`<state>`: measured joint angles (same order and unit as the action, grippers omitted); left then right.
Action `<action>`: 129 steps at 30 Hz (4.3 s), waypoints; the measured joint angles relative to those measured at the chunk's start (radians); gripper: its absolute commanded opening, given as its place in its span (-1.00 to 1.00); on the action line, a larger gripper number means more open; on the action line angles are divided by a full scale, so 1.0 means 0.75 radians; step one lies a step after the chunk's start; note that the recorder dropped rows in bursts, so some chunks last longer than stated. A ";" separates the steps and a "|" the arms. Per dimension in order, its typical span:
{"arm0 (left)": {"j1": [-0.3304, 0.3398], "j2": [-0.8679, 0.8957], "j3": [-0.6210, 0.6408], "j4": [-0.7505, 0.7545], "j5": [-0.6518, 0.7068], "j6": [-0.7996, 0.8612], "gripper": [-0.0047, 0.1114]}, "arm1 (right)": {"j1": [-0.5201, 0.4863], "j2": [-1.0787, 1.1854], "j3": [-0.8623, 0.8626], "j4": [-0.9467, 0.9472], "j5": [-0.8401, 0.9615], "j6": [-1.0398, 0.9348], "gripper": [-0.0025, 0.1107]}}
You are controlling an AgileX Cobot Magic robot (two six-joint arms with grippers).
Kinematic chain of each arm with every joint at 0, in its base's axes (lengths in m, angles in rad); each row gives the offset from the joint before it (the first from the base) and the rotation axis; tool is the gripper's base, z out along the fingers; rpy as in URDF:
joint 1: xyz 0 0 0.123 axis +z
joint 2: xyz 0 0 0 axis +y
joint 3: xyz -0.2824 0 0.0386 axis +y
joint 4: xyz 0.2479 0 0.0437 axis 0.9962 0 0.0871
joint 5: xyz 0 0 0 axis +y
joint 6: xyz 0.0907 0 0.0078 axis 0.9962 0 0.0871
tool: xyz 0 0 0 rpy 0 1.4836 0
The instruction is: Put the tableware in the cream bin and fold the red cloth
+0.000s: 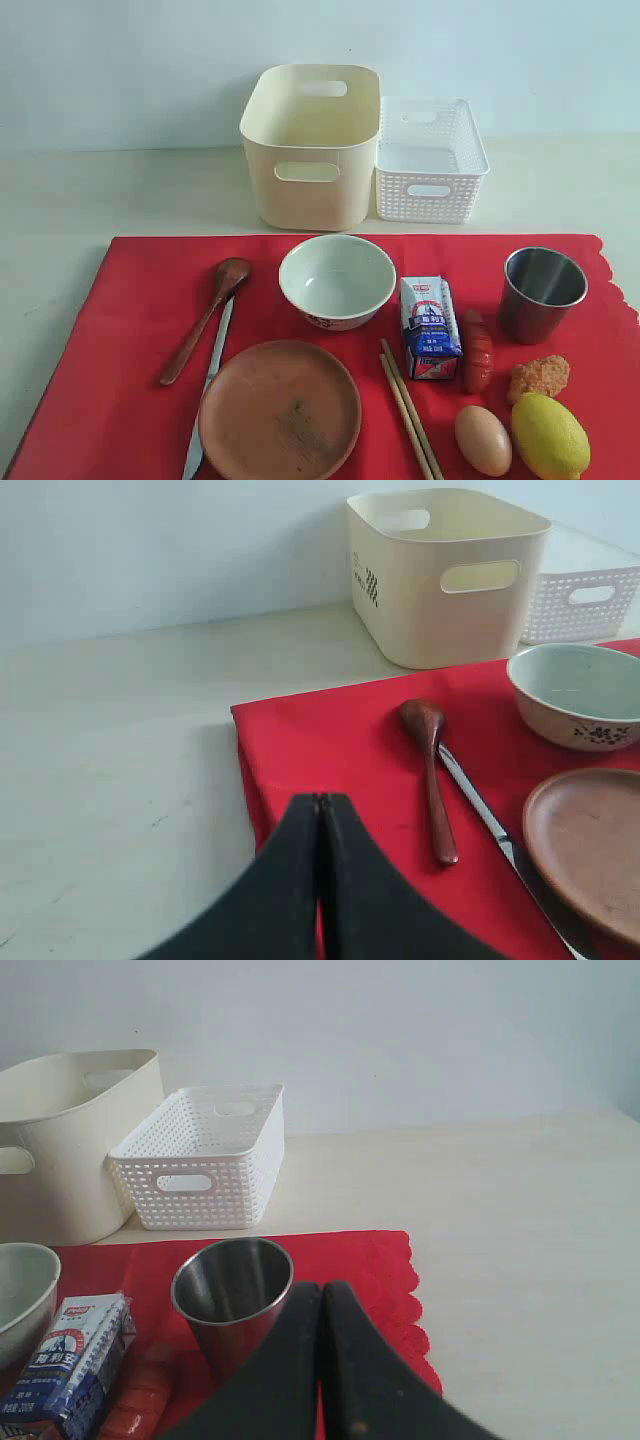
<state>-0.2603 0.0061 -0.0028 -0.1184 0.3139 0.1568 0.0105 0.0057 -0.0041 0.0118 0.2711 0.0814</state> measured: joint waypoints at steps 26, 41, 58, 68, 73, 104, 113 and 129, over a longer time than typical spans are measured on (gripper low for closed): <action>0.000 0.000 0.000 0.000 0.000 0.000 -0.92 | 0.000 0.000 0.000 0.017 0.000 0.000 -0.96; 0.000 0.000 0.000 0.000 0.000 0.000 -0.92 | 0.000 0.000 0.000 0.020 0.000 0.000 -0.96; 0.000 0.000 0.000 0.000 0.000 0.000 -0.92 | 0.000 0.000 0.000 0.023 0.000 0.000 -0.96; 0.000 0.000 0.000 0.000 0.000 0.000 -0.92 | 0.000 0.000 0.000 0.025 0.000 0.000 -0.96; 0.000 0.000 0.000 0.000 0.000 0.000 -0.92 | 0.000 0.000 0.000 0.025 0.000 0.000 -0.96; 0.000 0.000 0.000 0.000 0.000 0.000 -0.92 | 0.000 0.434 -0.502 0.025 -0.005 0.000 -0.96; 0.000 0.000 0.000 0.000 0.000 0.000 -0.92 | 0.000 0.438 -0.511 0.025 -0.011 0.000 -0.96; 0.000 0.000 0.000 0.000 0.000 0.000 -0.92 | 0.000 0.438 -0.511 0.025 -0.011 0.000 -0.96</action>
<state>-0.2603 0.0061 -0.0028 -0.1184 0.3139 0.1568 0.0105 0.3338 -0.3876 0.0305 0.2631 0.0814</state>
